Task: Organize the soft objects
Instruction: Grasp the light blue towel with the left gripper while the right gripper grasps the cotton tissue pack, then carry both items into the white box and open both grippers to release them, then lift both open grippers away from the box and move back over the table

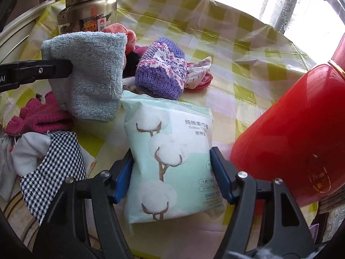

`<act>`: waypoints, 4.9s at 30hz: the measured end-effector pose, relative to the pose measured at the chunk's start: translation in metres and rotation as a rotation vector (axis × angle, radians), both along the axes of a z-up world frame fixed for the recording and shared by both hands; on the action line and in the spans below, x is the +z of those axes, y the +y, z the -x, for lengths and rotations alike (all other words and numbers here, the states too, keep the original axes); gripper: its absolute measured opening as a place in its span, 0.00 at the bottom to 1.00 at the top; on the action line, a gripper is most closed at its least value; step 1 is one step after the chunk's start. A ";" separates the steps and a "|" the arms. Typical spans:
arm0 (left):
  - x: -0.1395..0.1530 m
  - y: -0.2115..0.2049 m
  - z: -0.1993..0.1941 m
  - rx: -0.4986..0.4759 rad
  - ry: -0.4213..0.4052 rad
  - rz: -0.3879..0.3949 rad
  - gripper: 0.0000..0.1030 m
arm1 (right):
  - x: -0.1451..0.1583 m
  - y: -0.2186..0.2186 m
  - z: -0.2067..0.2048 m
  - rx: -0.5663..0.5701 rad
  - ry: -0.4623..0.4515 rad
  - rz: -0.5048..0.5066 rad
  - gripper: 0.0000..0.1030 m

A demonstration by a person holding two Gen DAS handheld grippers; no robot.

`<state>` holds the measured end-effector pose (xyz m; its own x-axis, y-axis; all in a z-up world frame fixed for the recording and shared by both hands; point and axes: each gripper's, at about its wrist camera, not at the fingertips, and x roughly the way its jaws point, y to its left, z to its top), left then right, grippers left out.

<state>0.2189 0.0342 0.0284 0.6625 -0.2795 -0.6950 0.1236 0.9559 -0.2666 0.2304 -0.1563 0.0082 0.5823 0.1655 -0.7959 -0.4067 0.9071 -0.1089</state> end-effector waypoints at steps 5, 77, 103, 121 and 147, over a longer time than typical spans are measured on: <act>0.014 -0.004 0.012 -0.004 -0.050 0.017 0.11 | 0.019 -0.010 0.021 -0.008 -0.021 -0.027 0.68; 0.011 -0.350 0.100 -0.560 0.028 -0.141 0.51 | 0.054 -0.375 0.177 -0.712 -0.125 -0.148 0.68; 0.036 -0.229 0.126 -0.382 -0.015 -0.040 0.51 | 0.065 -0.350 0.162 -0.679 -0.108 -0.094 0.79; 0.040 -0.121 0.146 -0.203 -0.016 0.044 0.51 | 0.094 -0.213 0.145 -0.368 -0.082 -0.106 0.80; 0.006 0.023 0.094 0.007 0.133 -0.062 0.51 | 0.100 -0.043 0.084 0.009 -0.055 -0.135 0.82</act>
<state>0.1251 0.0573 0.0344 0.5649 -0.2296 -0.7926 0.0847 0.9716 -0.2211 0.1464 -0.1991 0.1086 0.6227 0.2740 -0.7329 -0.4115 0.9114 -0.0089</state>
